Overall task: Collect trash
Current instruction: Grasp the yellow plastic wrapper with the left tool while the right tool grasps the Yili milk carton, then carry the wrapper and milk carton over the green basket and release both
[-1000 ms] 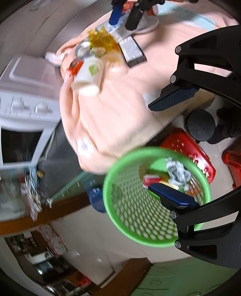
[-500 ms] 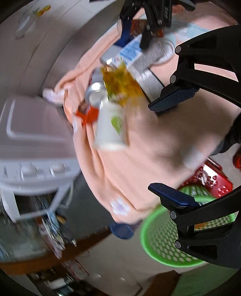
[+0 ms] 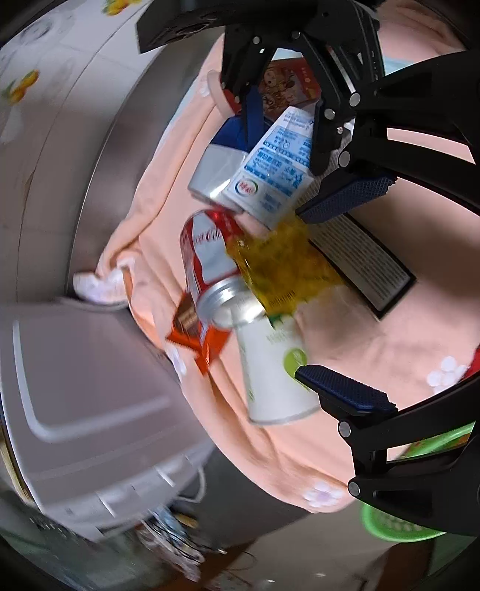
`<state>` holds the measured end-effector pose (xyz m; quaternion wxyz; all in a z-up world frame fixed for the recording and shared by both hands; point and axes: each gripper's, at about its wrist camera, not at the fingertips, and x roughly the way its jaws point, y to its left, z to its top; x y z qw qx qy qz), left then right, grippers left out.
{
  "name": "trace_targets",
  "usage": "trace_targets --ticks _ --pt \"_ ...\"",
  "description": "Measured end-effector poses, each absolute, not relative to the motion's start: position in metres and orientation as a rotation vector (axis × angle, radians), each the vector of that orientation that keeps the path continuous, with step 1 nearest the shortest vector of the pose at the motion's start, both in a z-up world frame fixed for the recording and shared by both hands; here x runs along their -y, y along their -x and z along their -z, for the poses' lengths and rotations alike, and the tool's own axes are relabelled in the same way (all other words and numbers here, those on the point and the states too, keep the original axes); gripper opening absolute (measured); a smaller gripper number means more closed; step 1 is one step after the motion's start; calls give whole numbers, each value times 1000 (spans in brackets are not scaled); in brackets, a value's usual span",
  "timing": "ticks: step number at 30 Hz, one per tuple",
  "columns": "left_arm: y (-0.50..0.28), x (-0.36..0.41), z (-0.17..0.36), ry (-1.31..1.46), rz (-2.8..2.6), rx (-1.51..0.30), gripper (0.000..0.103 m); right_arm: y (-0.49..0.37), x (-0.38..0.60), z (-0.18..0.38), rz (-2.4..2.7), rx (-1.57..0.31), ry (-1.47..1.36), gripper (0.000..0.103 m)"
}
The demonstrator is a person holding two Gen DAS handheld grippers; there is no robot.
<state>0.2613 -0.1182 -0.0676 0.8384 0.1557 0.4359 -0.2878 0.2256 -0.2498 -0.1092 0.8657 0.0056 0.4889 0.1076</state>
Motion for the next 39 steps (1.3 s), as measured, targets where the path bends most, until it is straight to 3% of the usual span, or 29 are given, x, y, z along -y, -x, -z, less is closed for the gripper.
trace_targets --ticks 3,7,14,17,20,39 --pt "-262 127 72 -370 635 -915 76 -227 250 110 -238 -1024 -18 68" --pt "-266 134 78 -394 668 -922 60 -230 247 111 -251 -1028 -17 69" --pt "-269 132 79 -389 686 -899 50 -233 239 121 -234 -1037 3 72" --pt "-268 131 77 -385 686 -888 48 -233 241 122 -219 -1035 -7 63" --pt "-266 128 75 -375 686 -885 42 -231 245 120 -217 -1032 -27 62" --pt "-249 101 35 -273 653 -819 38 -209 250 84 -202 -945 -26 62"
